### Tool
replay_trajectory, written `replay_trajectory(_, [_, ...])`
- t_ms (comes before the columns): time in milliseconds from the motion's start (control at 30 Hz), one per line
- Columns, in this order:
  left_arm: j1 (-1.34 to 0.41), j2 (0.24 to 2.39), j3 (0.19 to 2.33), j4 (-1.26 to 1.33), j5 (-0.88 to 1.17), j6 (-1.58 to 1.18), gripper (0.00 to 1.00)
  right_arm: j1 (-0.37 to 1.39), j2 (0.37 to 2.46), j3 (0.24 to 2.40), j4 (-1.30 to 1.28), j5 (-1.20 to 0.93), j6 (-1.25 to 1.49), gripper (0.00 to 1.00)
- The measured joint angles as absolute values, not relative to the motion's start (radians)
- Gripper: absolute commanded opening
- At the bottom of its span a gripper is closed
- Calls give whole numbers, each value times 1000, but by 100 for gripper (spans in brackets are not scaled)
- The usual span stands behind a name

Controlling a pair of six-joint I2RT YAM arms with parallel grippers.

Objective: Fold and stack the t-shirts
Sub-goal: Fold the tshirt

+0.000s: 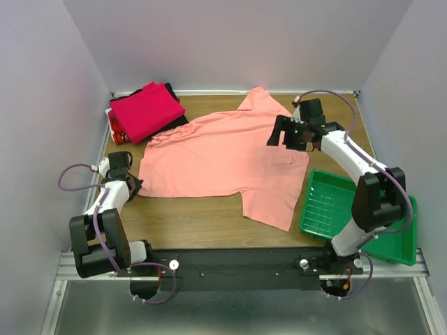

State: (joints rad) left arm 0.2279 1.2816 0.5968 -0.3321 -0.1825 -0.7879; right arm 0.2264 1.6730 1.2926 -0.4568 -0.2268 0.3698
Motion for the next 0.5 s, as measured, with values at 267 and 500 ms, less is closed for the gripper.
replay_trajectory(267, [274, 1348, 670, -279, -165, -733, 0, 466, 1535, 1137, -642, -196, 392, 85])
replay_trajectory(500, [347, 1417, 703, -225, -135, -695, 0, 464, 1386, 1047, -811, -166, 446, 76])
